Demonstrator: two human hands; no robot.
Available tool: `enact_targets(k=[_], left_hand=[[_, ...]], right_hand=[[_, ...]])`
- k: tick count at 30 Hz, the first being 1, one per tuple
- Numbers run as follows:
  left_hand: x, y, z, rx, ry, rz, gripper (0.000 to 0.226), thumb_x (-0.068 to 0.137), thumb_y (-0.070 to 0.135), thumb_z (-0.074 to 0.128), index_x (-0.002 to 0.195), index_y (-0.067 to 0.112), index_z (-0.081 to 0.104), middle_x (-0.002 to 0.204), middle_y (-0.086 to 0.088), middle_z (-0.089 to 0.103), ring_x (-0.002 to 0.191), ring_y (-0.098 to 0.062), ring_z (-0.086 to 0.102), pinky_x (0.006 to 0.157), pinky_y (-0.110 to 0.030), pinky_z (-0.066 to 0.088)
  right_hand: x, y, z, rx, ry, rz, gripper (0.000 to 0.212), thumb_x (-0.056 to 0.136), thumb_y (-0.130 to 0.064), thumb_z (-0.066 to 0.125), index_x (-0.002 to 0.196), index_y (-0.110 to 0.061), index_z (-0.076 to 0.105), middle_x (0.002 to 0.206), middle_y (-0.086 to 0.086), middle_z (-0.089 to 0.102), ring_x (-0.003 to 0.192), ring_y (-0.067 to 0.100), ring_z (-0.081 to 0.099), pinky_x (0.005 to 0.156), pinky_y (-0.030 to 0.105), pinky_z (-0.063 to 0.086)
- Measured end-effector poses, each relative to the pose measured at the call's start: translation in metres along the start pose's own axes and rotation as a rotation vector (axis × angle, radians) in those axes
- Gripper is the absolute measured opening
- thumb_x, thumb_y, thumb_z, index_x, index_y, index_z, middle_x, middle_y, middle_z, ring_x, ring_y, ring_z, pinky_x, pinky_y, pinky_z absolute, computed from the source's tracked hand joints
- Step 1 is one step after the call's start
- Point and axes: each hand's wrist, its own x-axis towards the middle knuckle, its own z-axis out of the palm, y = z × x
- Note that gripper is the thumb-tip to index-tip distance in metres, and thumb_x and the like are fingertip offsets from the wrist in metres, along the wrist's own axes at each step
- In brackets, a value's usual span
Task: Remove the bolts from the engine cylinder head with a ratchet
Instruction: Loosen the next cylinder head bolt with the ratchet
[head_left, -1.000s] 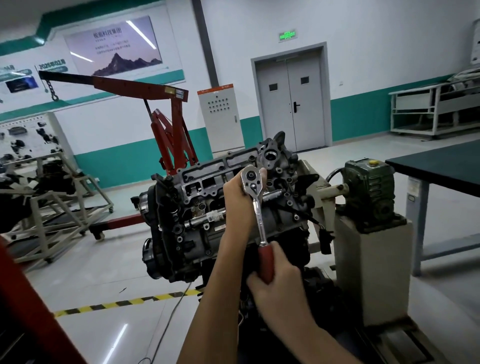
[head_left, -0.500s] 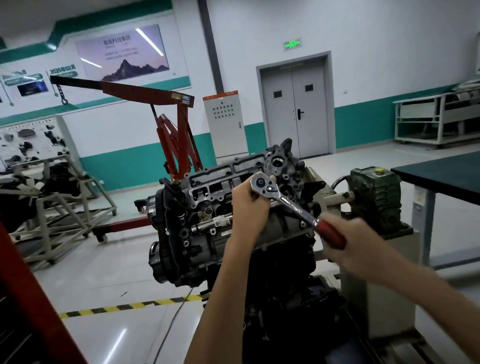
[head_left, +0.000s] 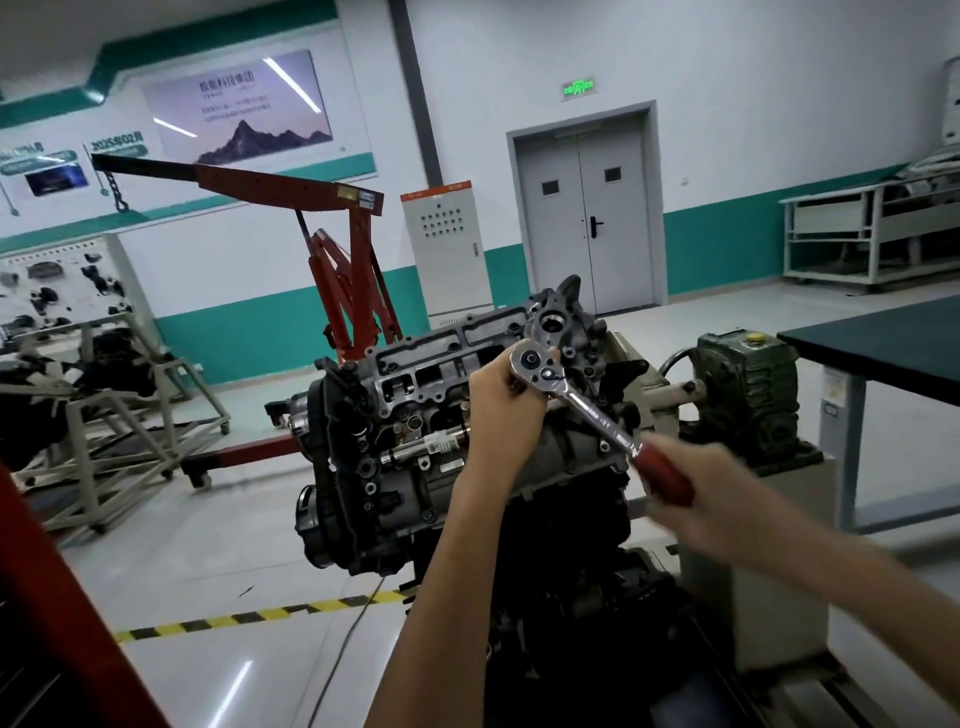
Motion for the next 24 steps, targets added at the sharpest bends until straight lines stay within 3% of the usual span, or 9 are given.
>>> enact_targets(k=[3, 5, 10, 12, 16, 18, 19, 21, 24], left_hand=[[0.001, 0.000, 0.002, 0.003, 0.011, -0.018, 0.041, 0.087, -0.005, 0.059, 0.058, 0.024, 0.055, 0.046, 0.019, 0.044, 0.046, -0.001, 0.032, 0.050, -0.017, 0.027], [-0.001, -0.002, 0.003, 0.000, 0.036, -0.010, 0.047, 0.088, -0.001, 0.060, 0.055, 0.032, 0.049, 0.047, 0.018, 0.043, 0.048, -0.001, 0.031, 0.050, -0.018, 0.027], [-0.001, -0.001, 0.007, -0.012, 0.090, 0.014, 0.053, 0.091, 0.006, 0.062, 0.054, 0.042, 0.050, 0.049, 0.017, 0.042, 0.053, -0.002, 0.029, 0.053, -0.026, 0.029], [-0.002, -0.002, 0.007, -0.013, 0.082, 0.024, 0.054, 0.092, 0.006, 0.061, 0.054, 0.041, 0.046, 0.049, 0.015, 0.039, 0.054, -0.003, 0.027, 0.053, -0.027, 0.027], [-0.001, 0.003, 0.002, -0.011, 0.040, 0.009, 0.052, 0.093, 0.012, 0.061, 0.052, 0.040, 0.045, 0.049, 0.016, 0.038, 0.053, -0.002, 0.029, 0.054, -0.026, 0.029], [0.001, 0.003, 0.001, -0.016, 0.003, -0.020, 0.053, 0.092, 0.010, 0.061, 0.050, 0.037, 0.047, 0.047, 0.017, 0.040, 0.051, -0.001, 0.031, 0.053, -0.020, 0.030], [0.002, 0.004, 0.001, -0.017, -0.012, -0.034, 0.054, 0.090, 0.006, 0.061, 0.048, 0.035, 0.046, 0.047, 0.017, 0.040, 0.051, -0.001, 0.031, 0.053, -0.020, 0.029], [0.004, 0.002, -0.002, -0.012, -0.034, -0.051, 0.054, 0.087, -0.003, 0.059, 0.048, 0.030, 0.041, 0.047, 0.015, 0.037, 0.052, -0.004, 0.028, 0.054, -0.026, 0.027], [0.002, -0.001, -0.005, -0.017, -0.022, -0.070, 0.042, 0.087, -0.004, 0.057, 0.053, 0.017, 0.046, 0.049, 0.014, 0.036, 0.054, -0.006, 0.027, 0.056, -0.028, 0.025]], right_hand=[[0.016, 0.011, -0.029, -0.137, -0.001, -0.070, 0.026, 0.077, 0.000, 0.065, 0.084, -0.023, 0.054, 0.061, 0.002, 0.056, 0.045, 0.011, 0.052, 0.046, 0.019, 0.045], [0.012, 0.011, -0.013, -0.089, 0.041, -0.009, 0.024, 0.076, 0.000, 0.066, 0.086, -0.018, 0.055, 0.061, 0.002, 0.055, 0.044, 0.011, 0.050, 0.047, 0.022, 0.047], [-0.014, -0.037, 0.082, 0.408, 0.260, 0.155, 0.027, 0.074, -0.002, 0.065, 0.075, -0.024, 0.049, 0.054, -0.003, 0.048, 0.040, 0.003, 0.044, 0.041, 0.011, 0.036], [-0.010, -0.051, 0.098, 0.585, 0.201, 0.172, 0.022, 0.076, -0.007, 0.064, 0.075, -0.025, 0.051, 0.055, -0.001, 0.050, 0.040, 0.006, 0.045, 0.042, 0.018, 0.041], [-0.002, -0.038, 0.064, 0.841, -0.129, 0.293, 0.026, 0.078, -0.014, 0.068, 0.062, -0.017, 0.049, 0.046, 0.004, 0.048, 0.032, 0.019, 0.044, 0.037, 0.022, 0.037], [0.004, -0.018, 0.033, 0.737, -0.225, 0.324, 0.029, 0.080, -0.015, 0.068, 0.059, -0.015, 0.047, 0.043, 0.001, 0.046, 0.031, 0.015, 0.040, 0.034, 0.020, 0.034], [0.011, -0.007, 0.014, 0.553, -0.228, 0.301, 0.029, 0.080, -0.017, 0.068, 0.059, -0.014, 0.048, 0.042, -0.003, 0.047, 0.032, 0.014, 0.042, 0.034, 0.021, 0.036], [0.028, 0.005, -0.027, 0.166, -0.191, 0.182, 0.025, 0.078, -0.021, 0.069, 0.060, -0.018, 0.054, 0.043, -0.006, 0.051, 0.038, 0.009, 0.048, 0.041, 0.019, 0.042], [0.045, 0.006, -0.051, -0.056, -0.135, 0.038, 0.027, 0.076, -0.022, 0.070, 0.055, -0.020, 0.054, 0.046, -0.004, 0.051, 0.039, 0.004, 0.047, 0.044, 0.016, 0.042]])
